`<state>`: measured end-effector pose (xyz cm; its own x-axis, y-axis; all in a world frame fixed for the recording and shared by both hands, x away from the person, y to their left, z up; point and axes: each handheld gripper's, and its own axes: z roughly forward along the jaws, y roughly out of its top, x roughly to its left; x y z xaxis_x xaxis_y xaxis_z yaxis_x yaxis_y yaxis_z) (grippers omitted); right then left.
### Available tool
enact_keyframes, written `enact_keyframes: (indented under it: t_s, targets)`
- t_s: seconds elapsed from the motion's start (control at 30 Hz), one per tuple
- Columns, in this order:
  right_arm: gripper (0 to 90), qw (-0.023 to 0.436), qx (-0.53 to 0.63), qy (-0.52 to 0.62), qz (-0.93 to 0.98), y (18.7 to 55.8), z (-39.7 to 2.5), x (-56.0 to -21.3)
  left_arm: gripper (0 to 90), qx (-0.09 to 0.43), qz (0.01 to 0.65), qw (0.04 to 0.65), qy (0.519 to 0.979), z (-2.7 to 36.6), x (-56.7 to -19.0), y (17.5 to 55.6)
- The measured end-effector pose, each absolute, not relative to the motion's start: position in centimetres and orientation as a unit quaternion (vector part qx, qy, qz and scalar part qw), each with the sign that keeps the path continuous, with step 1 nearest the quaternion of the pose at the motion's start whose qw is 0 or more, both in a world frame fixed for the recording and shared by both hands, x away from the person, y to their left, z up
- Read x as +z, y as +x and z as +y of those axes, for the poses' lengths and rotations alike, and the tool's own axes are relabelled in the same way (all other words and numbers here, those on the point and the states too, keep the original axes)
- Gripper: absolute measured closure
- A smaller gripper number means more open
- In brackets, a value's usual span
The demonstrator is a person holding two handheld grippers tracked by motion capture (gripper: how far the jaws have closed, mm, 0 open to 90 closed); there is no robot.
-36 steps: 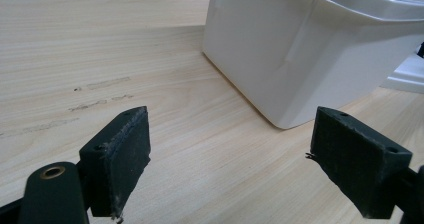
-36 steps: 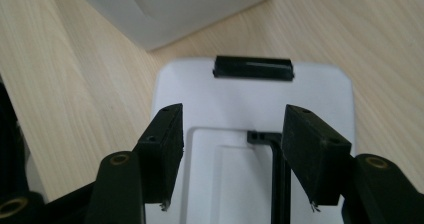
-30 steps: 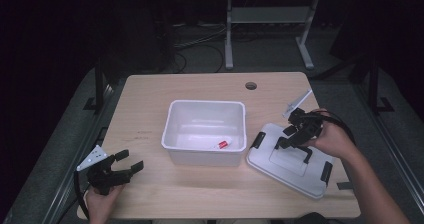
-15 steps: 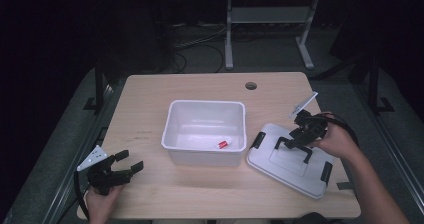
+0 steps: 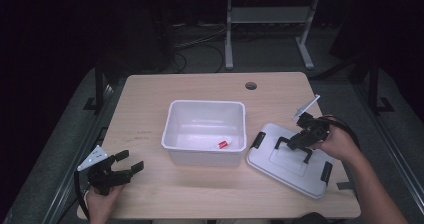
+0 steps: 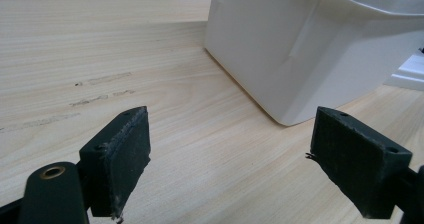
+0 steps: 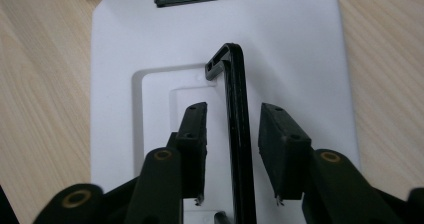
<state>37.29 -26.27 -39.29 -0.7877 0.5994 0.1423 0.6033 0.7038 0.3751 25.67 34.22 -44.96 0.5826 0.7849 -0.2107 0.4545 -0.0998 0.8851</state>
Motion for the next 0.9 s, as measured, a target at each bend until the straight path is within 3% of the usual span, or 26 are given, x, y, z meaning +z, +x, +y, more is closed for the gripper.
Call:
enact_keyframes:
  t_s: [0.9]
  targets:
    - [80.5,0.007,-0.203,-0.319,-0.926,36.81,-26.66,-39.74,15.3,0.16,0.429,0.516,0.724,34.25,-44.96,25.66]
